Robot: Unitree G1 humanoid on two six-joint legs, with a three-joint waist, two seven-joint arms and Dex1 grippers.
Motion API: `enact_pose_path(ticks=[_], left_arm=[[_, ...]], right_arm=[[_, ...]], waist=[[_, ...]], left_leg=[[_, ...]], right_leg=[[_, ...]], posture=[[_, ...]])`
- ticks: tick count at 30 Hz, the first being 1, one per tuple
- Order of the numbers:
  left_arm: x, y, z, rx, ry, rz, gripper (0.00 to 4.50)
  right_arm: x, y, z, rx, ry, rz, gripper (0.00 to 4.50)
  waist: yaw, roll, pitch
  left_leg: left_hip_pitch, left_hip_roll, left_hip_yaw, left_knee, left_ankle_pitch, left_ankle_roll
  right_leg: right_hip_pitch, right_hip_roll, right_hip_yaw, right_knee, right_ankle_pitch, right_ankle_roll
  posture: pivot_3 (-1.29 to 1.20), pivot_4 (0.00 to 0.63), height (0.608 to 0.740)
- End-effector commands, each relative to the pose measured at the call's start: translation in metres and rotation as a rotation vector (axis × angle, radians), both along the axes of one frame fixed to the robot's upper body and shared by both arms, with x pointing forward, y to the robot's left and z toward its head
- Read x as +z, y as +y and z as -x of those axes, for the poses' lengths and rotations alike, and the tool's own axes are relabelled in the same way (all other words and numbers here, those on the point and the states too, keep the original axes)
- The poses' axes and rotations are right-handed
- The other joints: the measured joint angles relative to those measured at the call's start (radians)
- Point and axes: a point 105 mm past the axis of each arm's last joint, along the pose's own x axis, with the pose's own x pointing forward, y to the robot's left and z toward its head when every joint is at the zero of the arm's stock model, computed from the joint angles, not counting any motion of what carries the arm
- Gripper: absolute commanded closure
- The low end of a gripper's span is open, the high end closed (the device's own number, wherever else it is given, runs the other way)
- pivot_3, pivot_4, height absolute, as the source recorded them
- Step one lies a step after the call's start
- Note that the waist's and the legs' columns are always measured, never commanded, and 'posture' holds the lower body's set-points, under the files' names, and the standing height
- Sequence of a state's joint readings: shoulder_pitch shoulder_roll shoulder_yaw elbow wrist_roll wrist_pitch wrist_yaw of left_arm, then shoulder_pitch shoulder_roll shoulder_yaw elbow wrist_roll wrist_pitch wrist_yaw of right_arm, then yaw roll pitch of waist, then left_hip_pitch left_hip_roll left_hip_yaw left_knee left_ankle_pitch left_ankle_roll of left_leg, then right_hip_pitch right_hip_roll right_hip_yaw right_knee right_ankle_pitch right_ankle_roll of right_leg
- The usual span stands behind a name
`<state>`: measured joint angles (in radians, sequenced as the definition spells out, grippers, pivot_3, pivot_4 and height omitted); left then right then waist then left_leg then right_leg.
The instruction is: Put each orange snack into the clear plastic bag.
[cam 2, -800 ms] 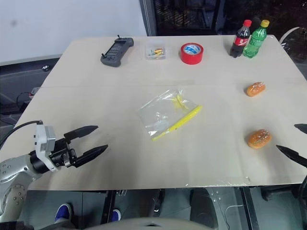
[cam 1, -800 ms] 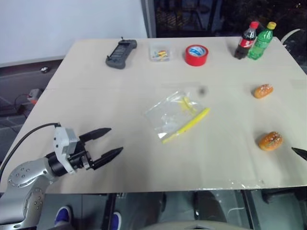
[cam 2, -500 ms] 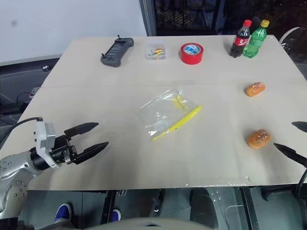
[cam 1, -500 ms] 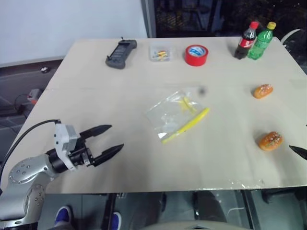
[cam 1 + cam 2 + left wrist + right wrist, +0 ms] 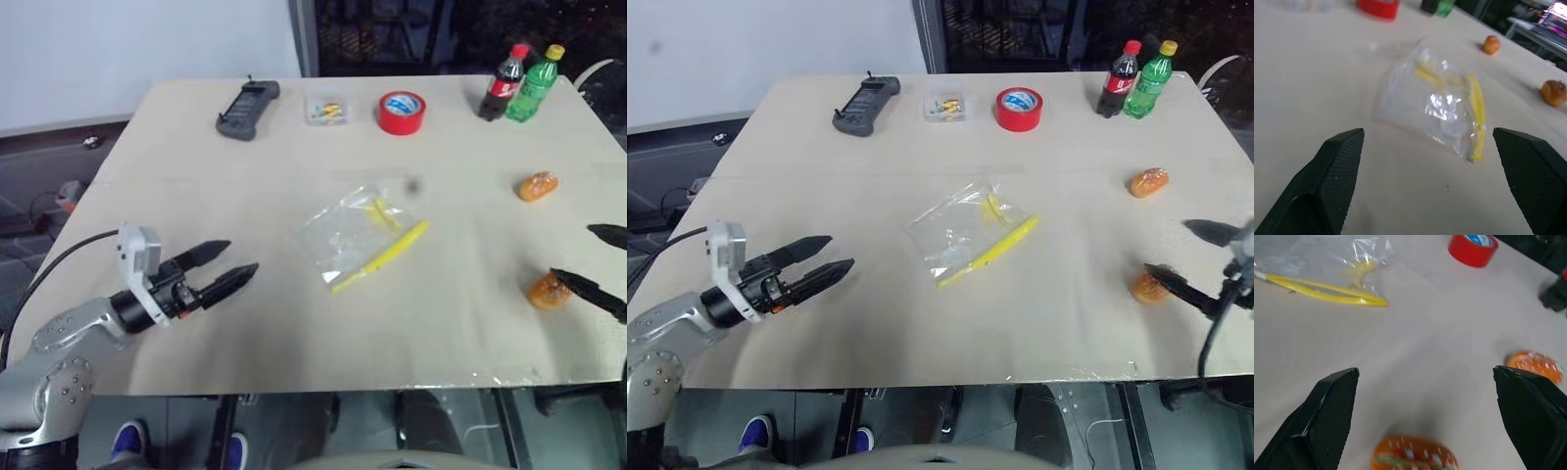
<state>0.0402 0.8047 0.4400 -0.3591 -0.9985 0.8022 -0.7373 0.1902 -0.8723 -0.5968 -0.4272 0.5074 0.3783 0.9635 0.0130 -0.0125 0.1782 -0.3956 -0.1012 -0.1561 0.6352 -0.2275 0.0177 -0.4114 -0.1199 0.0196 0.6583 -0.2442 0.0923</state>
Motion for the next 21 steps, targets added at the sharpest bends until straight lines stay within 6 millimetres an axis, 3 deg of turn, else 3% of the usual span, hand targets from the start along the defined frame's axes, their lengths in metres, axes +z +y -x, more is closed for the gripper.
enact_pose_path(ticks=[1,5,8,13,21], left_arm=[[0.009,-0.008,-0.001,-0.037,0.108,0.201,0.03],[-0.010,-0.017,-0.007,-0.021,0.256,0.265,0.03],[-0.026,-0.022,-0.013,-0.001,0.339,0.280,0.03],[-0.052,-0.035,-0.028,0.024,0.473,0.327,0.03],[-0.066,-0.092,-0.059,-0.018,0.622,0.463,0.03]], right_arm=[[0.006,0.035,0.000,0.116,-0.028,-0.035,0.00],[0.001,0.077,0.001,0.231,-0.038,-0.052,0.00],[-0.004,0.093,0.003,0.274,-0.034,-0.047,0.00],[-0.012,0.104,0.009,0.294,-0.031,-0.055,0.00],[-0.014,0.104,0.019,0.251,-0.040,-0.063,0.00]], waist=[[0.000,0.000,0.000],[-0.006,0.000,0.000],[-0.001,-0.001,0.000],[0.004,-0.002,0.000],[0.006,-0.004,-0.003]], left_leg=[[0.000,0.000,0.000,0.000,0.000,0.000],[0.000,0.000,0.000,0.000,0.000,0.000],[0.000,0.000,0.000,0.000,0.000,-0.001],[0.000,-0.001,-0.001,0.001,0.000,-0.001],[0.000,-0.001,-0.001,0.004,0.000,-0.001]], right_leg=[[0.000,0.000,0.000,0.000,0.000,0.000],[0.000,0.001,0.000,0.001,0.000,0.000],[-0.001,0.001,0.001,0.000,0.000,0.000],[-0.001,0.001,0.000,0.000,0.000,0.000],[0.000,0.001,0.000,0.001,0.001,0.001]], posture=[[0.00,0.150,0.740],[0.00,0.150,0.740],[0.00,0.150,0.740],[0.00,0.150,0.740],[0.00,0.150,0.740]])
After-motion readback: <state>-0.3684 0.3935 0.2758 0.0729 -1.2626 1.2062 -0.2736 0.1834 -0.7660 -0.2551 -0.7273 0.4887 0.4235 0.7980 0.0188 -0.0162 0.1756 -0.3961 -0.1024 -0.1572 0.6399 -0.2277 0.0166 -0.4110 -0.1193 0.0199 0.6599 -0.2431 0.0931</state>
